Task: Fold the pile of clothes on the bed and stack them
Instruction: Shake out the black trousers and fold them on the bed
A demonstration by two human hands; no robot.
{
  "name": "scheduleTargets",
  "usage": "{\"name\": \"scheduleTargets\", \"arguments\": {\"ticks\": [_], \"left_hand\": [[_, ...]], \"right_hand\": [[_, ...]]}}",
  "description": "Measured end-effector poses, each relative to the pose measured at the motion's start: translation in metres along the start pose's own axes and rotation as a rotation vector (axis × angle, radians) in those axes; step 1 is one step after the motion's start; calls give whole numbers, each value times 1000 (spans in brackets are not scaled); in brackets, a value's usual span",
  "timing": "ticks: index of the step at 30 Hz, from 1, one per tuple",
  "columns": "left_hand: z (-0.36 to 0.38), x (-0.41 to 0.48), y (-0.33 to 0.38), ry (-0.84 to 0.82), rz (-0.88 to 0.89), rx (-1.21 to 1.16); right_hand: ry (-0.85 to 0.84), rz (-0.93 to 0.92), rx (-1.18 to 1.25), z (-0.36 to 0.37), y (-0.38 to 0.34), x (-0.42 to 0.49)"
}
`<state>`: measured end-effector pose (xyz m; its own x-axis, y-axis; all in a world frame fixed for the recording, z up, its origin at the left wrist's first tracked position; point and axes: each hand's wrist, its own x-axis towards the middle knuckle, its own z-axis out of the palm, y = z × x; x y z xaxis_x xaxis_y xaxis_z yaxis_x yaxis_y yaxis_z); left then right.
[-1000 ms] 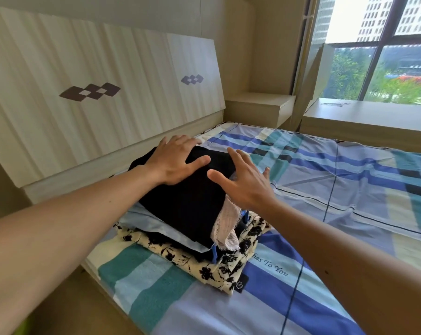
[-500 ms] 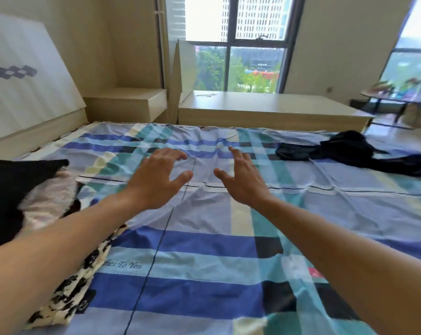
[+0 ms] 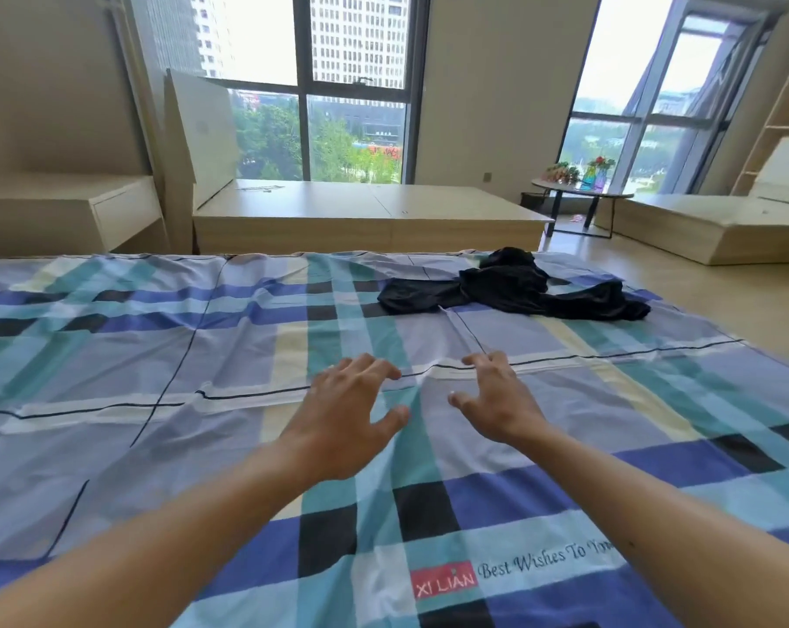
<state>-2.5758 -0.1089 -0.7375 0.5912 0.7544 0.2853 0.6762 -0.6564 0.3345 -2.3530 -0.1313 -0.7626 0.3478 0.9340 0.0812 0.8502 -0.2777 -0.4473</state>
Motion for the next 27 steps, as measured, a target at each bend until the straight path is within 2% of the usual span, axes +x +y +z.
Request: {"name": "scheduleTargets", "arguments": {"ticks": [5, 10, 15, 19, 22, 27], "left_hand": [[56, 42, -19, -113, -58, 32], [100, 95, -52, -175, -171, 55], [127, 158, -73, -104, -212, 109], [164, 169, -96, -91, -156, 261], [186, 156, -108, 72, -109, 176], [189, 159, -112, 152, -91, 156]], "right_hand": [[-26, -7, -85, 14, 28, 49], [-30, -60, -158, 33, 23, 112], [-19, -150, -252, 62, 2, 169], [-11, -167, -361, 91, 1, 218], [7, -157, -402, 111, 1, 261], [-7, -125, -388, 140, -4, 328]]}}
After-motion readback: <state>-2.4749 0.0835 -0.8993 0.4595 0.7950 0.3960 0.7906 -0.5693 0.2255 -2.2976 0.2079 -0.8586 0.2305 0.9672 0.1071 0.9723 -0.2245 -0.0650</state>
